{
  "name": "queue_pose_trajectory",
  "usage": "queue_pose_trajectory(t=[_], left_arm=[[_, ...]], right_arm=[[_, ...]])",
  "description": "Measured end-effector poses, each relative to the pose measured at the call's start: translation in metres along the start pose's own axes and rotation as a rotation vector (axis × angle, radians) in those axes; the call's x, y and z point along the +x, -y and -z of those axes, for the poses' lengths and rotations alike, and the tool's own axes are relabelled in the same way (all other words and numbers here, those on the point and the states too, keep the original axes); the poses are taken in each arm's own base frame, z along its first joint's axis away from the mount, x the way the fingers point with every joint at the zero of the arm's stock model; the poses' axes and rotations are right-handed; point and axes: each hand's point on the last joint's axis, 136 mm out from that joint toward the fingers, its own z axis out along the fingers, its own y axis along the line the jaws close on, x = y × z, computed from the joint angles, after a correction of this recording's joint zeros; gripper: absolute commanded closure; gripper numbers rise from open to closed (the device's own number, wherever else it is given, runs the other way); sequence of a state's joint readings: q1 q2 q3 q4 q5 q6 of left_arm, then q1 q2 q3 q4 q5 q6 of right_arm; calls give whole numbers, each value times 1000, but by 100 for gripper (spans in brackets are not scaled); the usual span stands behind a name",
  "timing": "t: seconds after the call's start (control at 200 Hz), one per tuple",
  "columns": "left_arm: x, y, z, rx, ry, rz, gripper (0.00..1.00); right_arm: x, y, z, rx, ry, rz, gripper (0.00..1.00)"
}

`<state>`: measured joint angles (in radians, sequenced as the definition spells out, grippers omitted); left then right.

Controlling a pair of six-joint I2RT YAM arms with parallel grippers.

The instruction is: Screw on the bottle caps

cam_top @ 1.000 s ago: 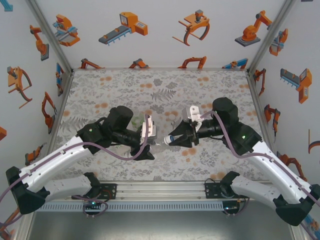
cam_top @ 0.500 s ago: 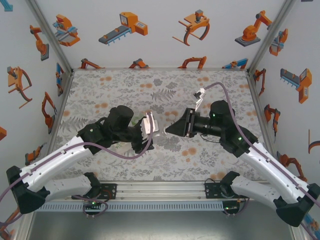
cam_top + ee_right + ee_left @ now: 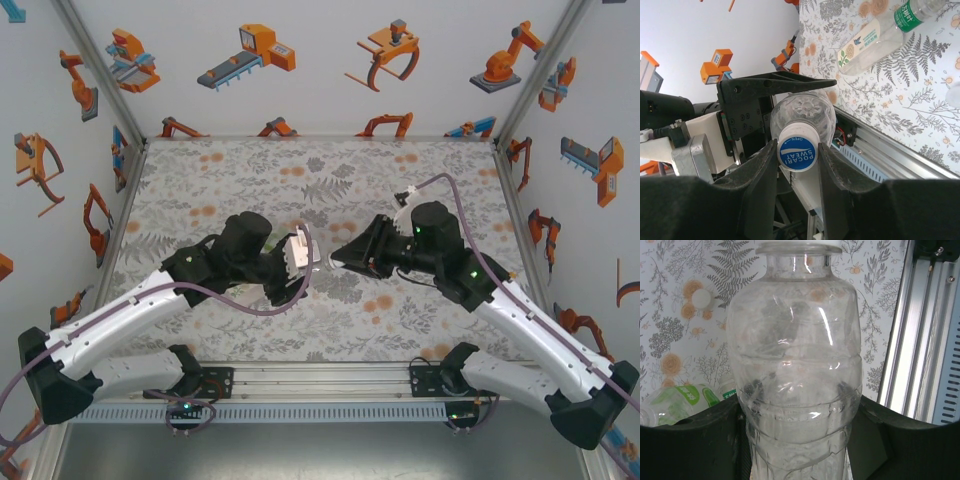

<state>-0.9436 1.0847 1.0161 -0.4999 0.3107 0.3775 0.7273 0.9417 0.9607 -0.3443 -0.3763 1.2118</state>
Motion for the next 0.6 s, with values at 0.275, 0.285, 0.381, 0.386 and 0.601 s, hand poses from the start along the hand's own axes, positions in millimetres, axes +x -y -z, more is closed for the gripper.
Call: queue_pose_trajectory(t=[0.275,0.285,0.381,0.386,0.601], left_arm=[[-8,12,5,61,52,-13,100],[-9,13,5,64,54,-13,100],[-12,18,10,90,77,-18,100],[-13,19,10,92,78,-18,100],[-23,37,20,187,141,-39,100]], right_arm=[[7,-16,11,-56,-17,324,44],[7,-18,12,-61,-18,344,44],[13,-40,25,-144,-20,543,44],[13,-42,26,-148,-19,552,44],[35,-81,51,-334,-39,991,45]])
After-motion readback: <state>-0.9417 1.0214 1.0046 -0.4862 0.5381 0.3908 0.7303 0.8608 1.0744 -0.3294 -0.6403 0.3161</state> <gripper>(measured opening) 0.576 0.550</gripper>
